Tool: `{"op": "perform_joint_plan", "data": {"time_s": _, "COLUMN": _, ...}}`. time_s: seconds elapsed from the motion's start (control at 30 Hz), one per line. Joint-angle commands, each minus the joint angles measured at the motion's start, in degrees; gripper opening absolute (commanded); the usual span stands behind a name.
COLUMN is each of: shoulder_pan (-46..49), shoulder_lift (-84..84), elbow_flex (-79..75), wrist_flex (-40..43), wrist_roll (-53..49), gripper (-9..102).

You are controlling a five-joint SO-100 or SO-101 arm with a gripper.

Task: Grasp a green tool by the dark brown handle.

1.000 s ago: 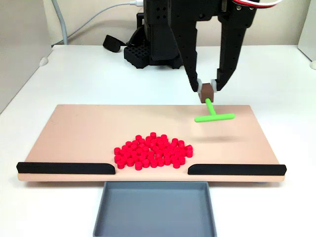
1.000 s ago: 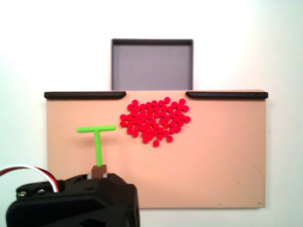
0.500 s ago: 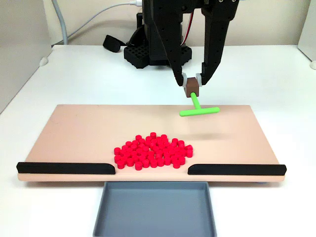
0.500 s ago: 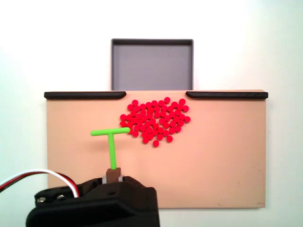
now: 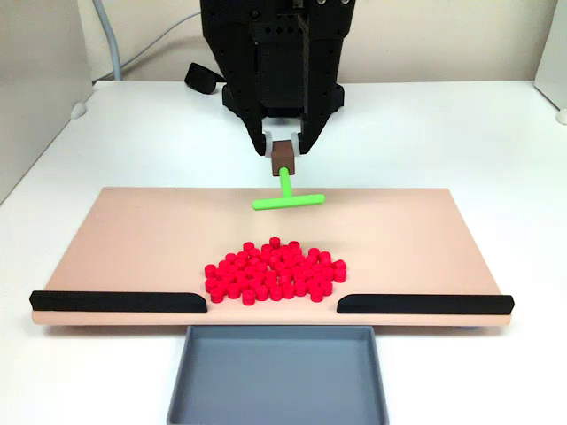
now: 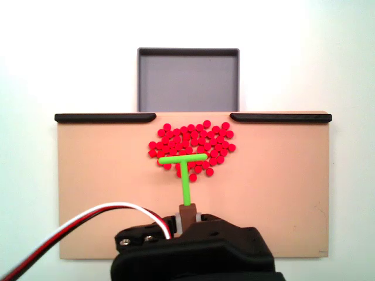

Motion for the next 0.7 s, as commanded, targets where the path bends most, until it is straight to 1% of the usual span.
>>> {"op": "perform_joint_plan", "data": {"time_s": 0.0, "shoulder_pan": 1.41, "shoulder_lift": 2.46, "elbow_flex": -0.88, "wrist_flex": 0.18, "wrist_roll": -1.05, "gripper": 0}}
{"op": "perform_joint_plan", "data": {"time_s": 0.17, "shoulder_pan": 1.67, "shoulder_lift": 3.25, "elbow_flex": 0.35, "wrist_flex": 0.18, "wrist_roll": 0.44, "gripper": 0}}
{"op": "perform_joint_plan", "data": {"time_s": 0.67, "shoulder_pan": 1.41, "shoulder_lift": 2.9, "elbow_flex": 0.35, "wrist_flex": 0.26, "wrist_roll": 0.62, "gripper": 0}}
